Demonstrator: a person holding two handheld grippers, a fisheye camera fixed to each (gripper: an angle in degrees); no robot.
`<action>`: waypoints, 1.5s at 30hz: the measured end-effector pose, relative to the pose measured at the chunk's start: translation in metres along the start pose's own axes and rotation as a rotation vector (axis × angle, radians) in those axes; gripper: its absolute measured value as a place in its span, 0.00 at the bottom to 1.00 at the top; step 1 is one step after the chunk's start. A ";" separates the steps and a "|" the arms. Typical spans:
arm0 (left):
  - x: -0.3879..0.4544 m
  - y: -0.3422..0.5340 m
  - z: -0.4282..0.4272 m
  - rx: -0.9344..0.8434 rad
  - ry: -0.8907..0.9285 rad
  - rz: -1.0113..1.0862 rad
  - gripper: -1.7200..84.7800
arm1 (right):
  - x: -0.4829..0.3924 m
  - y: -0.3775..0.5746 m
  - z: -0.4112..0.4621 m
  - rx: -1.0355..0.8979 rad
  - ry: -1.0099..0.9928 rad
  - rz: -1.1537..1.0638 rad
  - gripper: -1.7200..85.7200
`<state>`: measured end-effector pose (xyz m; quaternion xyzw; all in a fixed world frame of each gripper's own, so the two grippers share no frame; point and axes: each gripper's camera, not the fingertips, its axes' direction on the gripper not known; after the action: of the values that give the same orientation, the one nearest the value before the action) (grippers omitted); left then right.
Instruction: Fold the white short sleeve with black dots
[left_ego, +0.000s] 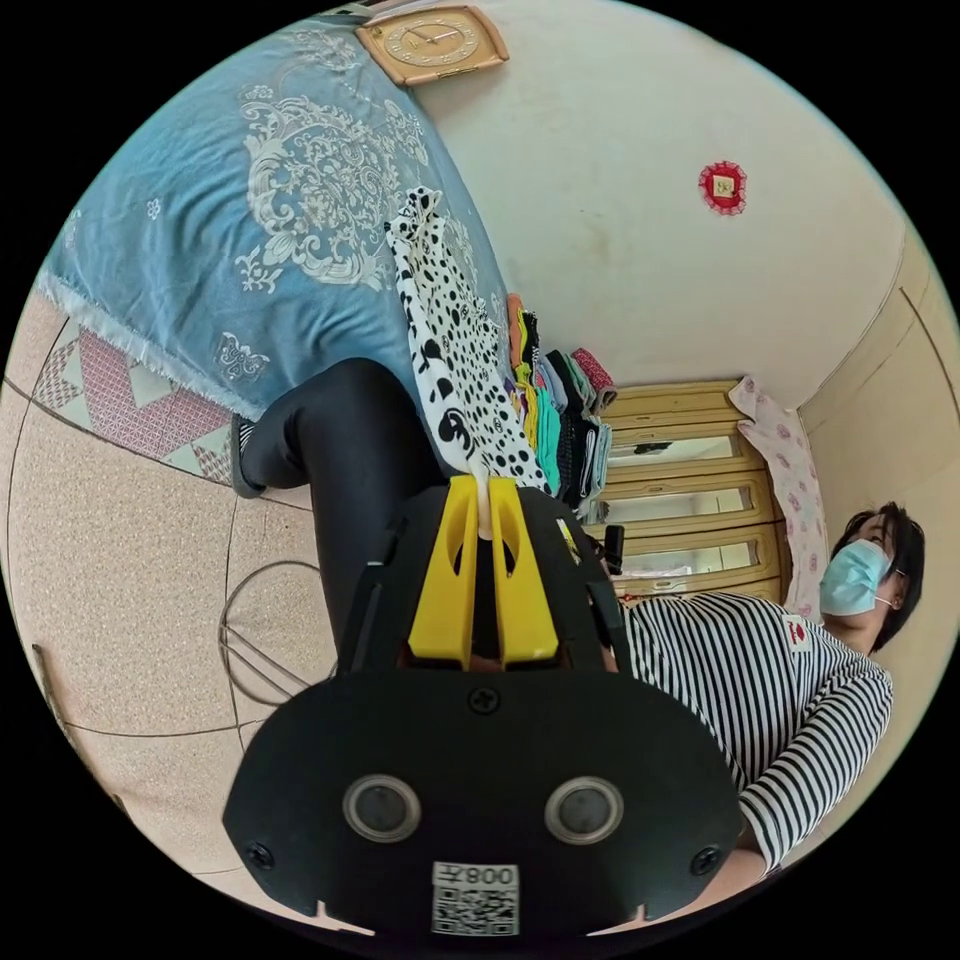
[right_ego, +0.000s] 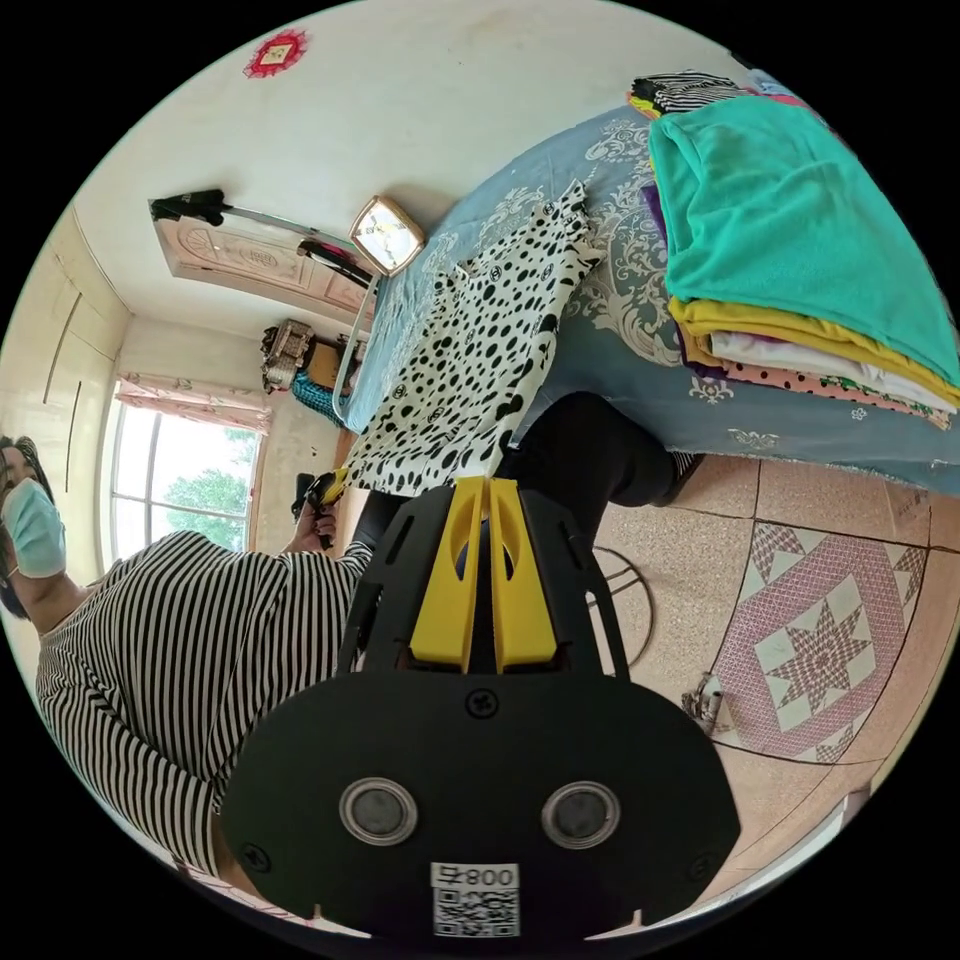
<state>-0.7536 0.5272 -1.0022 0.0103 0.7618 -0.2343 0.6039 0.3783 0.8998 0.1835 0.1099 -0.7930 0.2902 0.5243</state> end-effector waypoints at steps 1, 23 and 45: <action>-0.001 -0.001 0.000 0.001 0.001 -0.002 0.05 | 0.004 0.002 0.000 0.006 -0.004 0.011 0.02; 0.008 -0.223 0.028 0.053 0.044 0.078 0.05 | 0.044 -0.146 -0.018 0.124 -0.035 -0.032 0.03; -0.112 -0.643 0.161 0.060 -0.106 0.065 0.05 | 0.184 -0.517 0.089 0.045 0.181 -0.038 0.03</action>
<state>-0.7676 -0.0749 -0.7028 0.0406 0.7206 -0.2376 0.6501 0.4791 0.4556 0.5013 0.1099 -0.7334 0.3066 0.5967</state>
